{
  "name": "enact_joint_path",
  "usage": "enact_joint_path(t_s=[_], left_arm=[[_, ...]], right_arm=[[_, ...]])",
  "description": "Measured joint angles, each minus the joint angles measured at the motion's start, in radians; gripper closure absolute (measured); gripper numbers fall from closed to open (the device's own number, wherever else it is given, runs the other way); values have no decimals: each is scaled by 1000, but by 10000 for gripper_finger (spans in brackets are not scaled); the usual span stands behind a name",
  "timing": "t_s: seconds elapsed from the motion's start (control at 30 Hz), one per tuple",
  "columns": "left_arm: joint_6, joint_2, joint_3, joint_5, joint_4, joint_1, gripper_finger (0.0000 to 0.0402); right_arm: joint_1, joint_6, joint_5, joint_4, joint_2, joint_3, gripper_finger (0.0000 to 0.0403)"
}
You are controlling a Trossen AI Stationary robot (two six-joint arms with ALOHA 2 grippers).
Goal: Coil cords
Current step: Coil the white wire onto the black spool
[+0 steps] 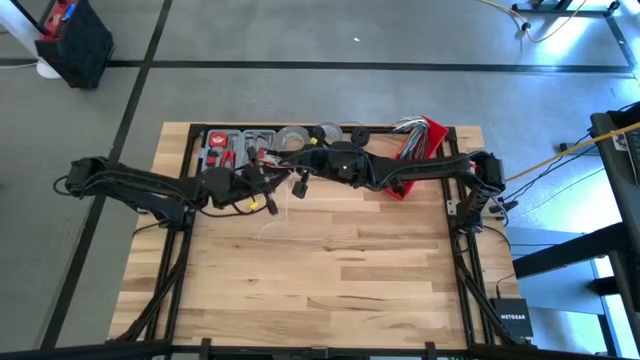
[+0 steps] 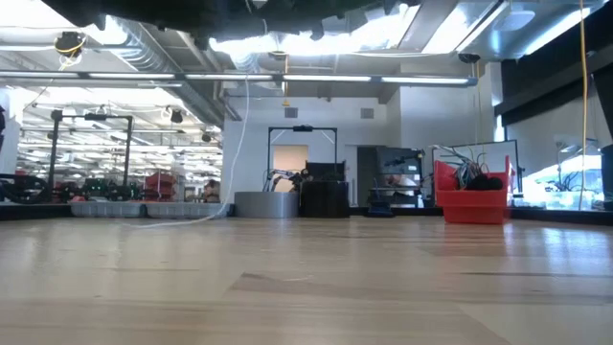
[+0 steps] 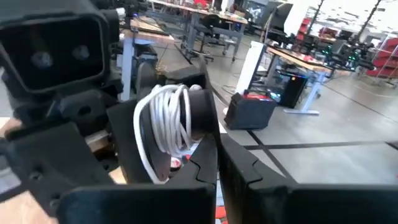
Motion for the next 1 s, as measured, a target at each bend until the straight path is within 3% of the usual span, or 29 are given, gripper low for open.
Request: enact_joint_path(t_s=[0.2, 0.5, 0.67, 1.0], left_arm=[[3, 17, 0, -8, -3, 36, 396], [32, 11, 6, -19, -134, 47, 396], [35, 9, 10, -13, -140, 46, 396], [48, 11, 7, -16, -148, 48, 396]], right_arm=[[-3, 18, -44, -15, 0, 0, 397], [0, -15, -35, -34, -59, -6, 397], [1, -17, -33, -59, -120, -8, 397], [1, -16, -19, -129, -122, 34, 397]])
